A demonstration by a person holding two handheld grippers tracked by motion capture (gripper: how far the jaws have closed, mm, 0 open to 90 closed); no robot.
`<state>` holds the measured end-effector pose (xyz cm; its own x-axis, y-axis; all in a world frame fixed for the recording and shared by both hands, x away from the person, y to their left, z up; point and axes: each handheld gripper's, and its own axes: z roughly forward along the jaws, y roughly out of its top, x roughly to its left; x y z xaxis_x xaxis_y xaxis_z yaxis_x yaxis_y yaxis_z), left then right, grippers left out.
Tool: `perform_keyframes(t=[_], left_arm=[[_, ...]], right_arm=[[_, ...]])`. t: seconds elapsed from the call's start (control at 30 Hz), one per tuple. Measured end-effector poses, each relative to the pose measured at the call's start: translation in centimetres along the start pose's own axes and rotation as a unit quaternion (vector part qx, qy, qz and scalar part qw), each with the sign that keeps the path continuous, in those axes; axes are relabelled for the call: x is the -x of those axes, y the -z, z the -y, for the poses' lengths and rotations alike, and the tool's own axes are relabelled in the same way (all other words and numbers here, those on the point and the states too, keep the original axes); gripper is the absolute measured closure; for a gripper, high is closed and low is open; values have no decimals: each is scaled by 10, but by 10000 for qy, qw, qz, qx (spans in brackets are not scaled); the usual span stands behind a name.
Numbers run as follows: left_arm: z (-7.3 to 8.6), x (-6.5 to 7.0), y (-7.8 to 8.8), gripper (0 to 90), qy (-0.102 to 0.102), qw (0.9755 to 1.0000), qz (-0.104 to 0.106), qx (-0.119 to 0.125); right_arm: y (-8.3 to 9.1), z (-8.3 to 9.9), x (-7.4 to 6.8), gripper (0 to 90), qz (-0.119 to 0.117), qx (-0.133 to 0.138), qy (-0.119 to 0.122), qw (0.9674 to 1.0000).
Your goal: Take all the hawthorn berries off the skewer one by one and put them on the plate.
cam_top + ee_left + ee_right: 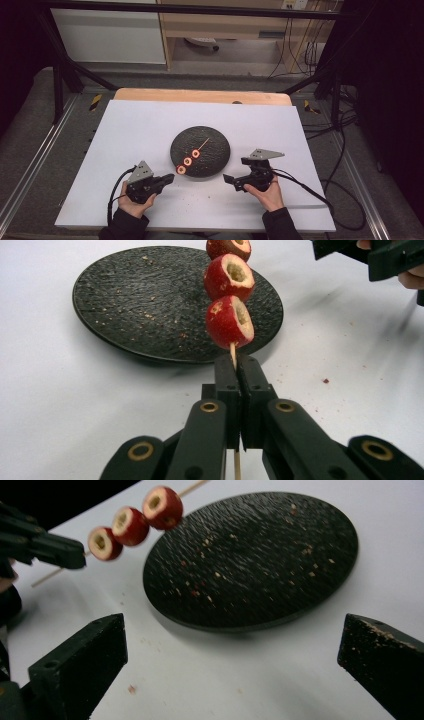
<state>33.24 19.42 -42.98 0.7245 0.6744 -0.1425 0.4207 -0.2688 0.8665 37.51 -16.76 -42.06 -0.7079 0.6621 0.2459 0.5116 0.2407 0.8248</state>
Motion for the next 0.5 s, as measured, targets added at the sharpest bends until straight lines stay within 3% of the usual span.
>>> perform_keyframes(t=[0.1,0.5], left_arm=[[0,2,0,884,-25,10000,7,22],[-1,9,2,884,-115,9999,60,86]], right_arm=[[-6,-9,-8,9,-68,73,38,9999],[-33,-32,-24,110,-448,329,-289,9980]])
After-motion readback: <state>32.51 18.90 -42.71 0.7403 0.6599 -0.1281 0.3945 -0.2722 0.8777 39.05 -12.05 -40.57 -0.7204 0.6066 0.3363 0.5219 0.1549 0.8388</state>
